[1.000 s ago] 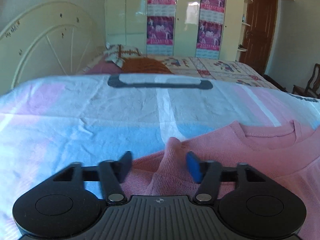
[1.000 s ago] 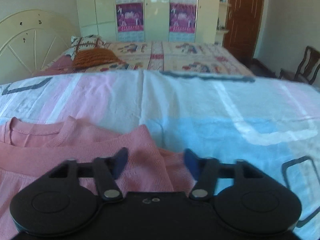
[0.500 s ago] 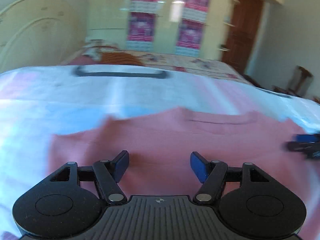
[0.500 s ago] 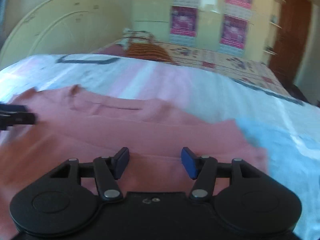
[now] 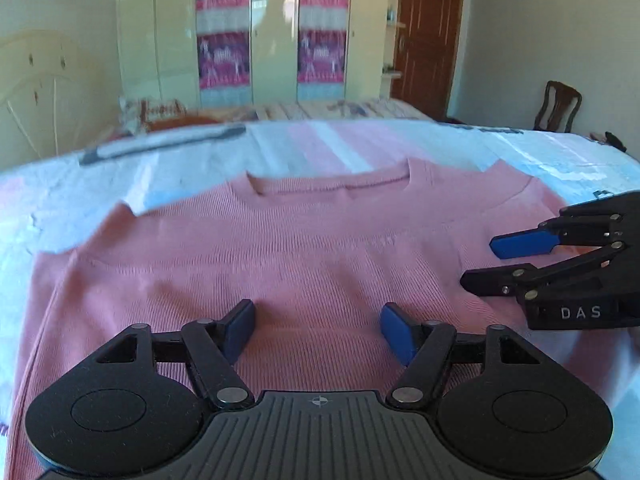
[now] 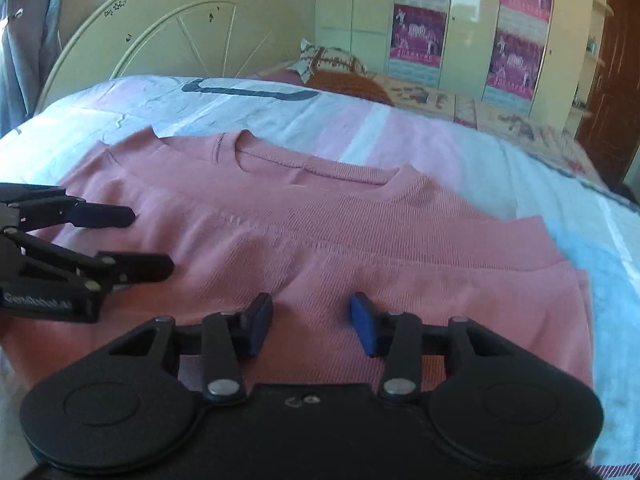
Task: Fold small clothes
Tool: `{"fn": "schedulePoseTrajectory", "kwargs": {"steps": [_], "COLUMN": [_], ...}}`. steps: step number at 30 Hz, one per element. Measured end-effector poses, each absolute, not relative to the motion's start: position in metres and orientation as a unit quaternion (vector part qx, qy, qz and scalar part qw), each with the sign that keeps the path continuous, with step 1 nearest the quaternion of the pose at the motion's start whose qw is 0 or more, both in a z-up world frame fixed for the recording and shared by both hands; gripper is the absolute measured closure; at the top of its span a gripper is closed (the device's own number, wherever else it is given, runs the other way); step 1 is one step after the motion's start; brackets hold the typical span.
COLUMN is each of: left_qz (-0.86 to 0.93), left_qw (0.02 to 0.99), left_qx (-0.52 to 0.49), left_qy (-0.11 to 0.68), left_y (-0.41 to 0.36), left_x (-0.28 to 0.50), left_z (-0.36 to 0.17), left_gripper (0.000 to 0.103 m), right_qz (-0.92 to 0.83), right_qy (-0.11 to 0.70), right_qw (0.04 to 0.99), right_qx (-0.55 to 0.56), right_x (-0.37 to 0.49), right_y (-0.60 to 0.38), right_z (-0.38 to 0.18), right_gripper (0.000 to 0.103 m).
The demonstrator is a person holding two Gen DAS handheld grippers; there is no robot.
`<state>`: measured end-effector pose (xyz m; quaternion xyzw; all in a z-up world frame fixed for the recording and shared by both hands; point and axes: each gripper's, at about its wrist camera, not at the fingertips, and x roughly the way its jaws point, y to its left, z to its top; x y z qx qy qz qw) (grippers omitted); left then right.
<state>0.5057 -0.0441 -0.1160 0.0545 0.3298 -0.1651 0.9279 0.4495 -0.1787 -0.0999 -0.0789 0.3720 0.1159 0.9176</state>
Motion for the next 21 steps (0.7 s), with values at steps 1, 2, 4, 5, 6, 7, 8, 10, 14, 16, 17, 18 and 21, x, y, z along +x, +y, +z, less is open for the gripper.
{"fn": "schedulePoseTrajectory", "kwargs": {"steps": [1, 2, 4, 5, 6, 7, 8, 10, 14, 16, 17, 18, 21], "left_qz": [-0.163, -0.164, -0.164, -0.164, -0.163, -0.163, -0.162, -0.161, -0.147, -0.125, -0.111, -0.098, -0.081], "left_qw": [0.928, 0.926, 0.925, 0.925, 0.925, 0.925, 0.925, 0.925, 0.927, 0.929, 0.931, 0.932, 0.931], "left_qx": [0.054, 0.056, 0.051, 0.050, 0.053, 0.054, 0.053, 0.052, 0.050, 0.040, 0.040, 0.030, -0.001], "left_qy": [0.331, 0.335, 0.338, 0.338, 0.338, 0.338, 0.339, 0.340, 0.342, 0.345, 0.346, 0.348, 0.355], "left_y": [-0.045, -0.044, -0.042, -0.042, -0.044, -0.044, -0.043, -0.040, -0.015, 0.007, 0.017, 0.031, 0.063], "left_x": [0.505, 0.505, 0.504, 0.504, 0.503, 0.504, 0.503, 0.504, 0.505, 0.506, 0.506, 0.506, 0.508], "left_z": [-0.114, -0.113, -0.111, -0.111, -0.111, -0.111, -0.110, -0.108, -0.105, -0.103, -0.104, -0.105, -0.111], "left_gripper": [0.032, 0.032, 0.032, 0.032, 0.032, 0.032, 0.032, 0.032, 0.032, 0.032, 0.032, 0.032, 0.032], "right_qz": [0.111, 0.108, 0.106, 0.106, 0.105, 0.104, 0.102, 0.101, 0.089, 0.063, 0.033, 0.018, -0.032], "right_qy": [0.370, 0.373, 0.375, 0.375, 0.374, 0.375, 0.376, 0.377, 0.383, 0.381, 0.382, 0.382, 0.394], "right_qw": [0.919, 0.918, 0.918, 0.918, 0.918, 0.918, 0.918, 0.917, 0.916, 0.920, 0.921, 0.922, 0.919], "right_qx": [-0.081, -0.076, -0.075, -0.078, -0.081, -0.082, -0.081, -0.086, -0.079, -0.068, -0.073, -0.058, -0.002], "right_x": [0.450, 0.450, 0.451, 0.450, 0.450, 0.448, 0.450, 0.451, 0.451, 0.450, 0.450, 0.449, 0.446], "right_y": [-0.177, -0.177, -0.177, -0.177, -0.176, -0.175, -0.175, -0.174, -0.190, -0.209, -0.220, -0.235, -0.282], "right_z": [-0.100, -0.099, -0.097, -0.097, -0.098, -0.098, -0.098, -0.098, -0.092, -0.088, -0.088, -0.088, -0.096], "right_gripper": [0.058, 0.058, 0.058, 0.058, 0.058, 0.058, 0.058, 0.058, 0.058, 0.058, 0.058, 0.057, 0.057]}}
